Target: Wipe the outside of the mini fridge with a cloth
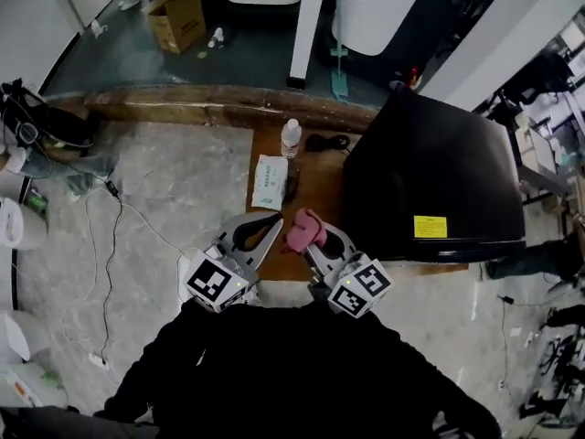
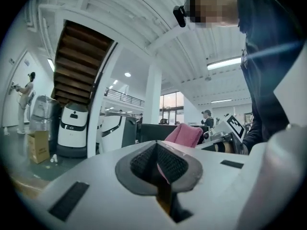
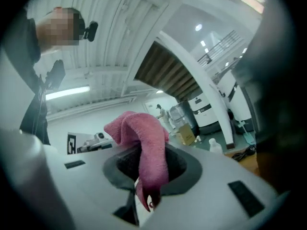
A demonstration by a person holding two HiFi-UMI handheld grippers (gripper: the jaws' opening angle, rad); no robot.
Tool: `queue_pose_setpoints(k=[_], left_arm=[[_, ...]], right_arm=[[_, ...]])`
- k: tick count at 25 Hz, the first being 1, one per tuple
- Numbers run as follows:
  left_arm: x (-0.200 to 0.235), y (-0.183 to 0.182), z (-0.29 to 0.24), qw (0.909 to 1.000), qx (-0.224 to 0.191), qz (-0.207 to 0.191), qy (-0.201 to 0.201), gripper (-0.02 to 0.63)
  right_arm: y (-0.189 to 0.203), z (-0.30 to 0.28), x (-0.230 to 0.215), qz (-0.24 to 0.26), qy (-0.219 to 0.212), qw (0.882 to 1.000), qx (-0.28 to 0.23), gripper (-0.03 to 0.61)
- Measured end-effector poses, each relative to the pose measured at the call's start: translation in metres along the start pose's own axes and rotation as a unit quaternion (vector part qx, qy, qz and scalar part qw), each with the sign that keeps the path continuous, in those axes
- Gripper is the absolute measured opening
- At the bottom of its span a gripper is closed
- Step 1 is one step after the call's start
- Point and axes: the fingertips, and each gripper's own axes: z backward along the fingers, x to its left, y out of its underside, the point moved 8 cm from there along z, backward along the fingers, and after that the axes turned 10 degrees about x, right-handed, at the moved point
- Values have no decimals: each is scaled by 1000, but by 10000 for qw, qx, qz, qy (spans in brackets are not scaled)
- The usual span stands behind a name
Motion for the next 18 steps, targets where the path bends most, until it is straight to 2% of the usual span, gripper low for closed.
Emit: queue_pose_setpoints(k=[3,5,7,9,13,15,17,18], left_arm=[[13,-5,-24,9979,-63,-174,615,6],[16,-10,-42,9940,-94,-288,1054,6],[19,-17,-58,9880,-154,-412,1477,6],[21,-24,-73,9819,-236,-500,1813,6],[10,-38,-100,9737,-448,-577,2160,6],[3,-45,-108,9693,-511,-628,2320,6],[-3,-49,-114,9649,-532,-672,2482,6],[-4,-49,-116,9630,-528,-686,2550,6]], right_arm=[[-5,6,-18,-846,664,9912,-767,83],[-8,20,-28,-1325,1211,9736,-1409,83],[-10,33,-35,-1816,1746,9456,-2057,83],[-13,44,-42,-2290,2095,9134,-2634,83],[-3,69,-59,-3170,2415,8540,-3344,83],[7,79,-67,-3677,2605,8172,-3593,82],[10,86,-74,-4033,2607,7840,-3933,82],[10,87,-78,-4149,2564,7712,-4090,82]])
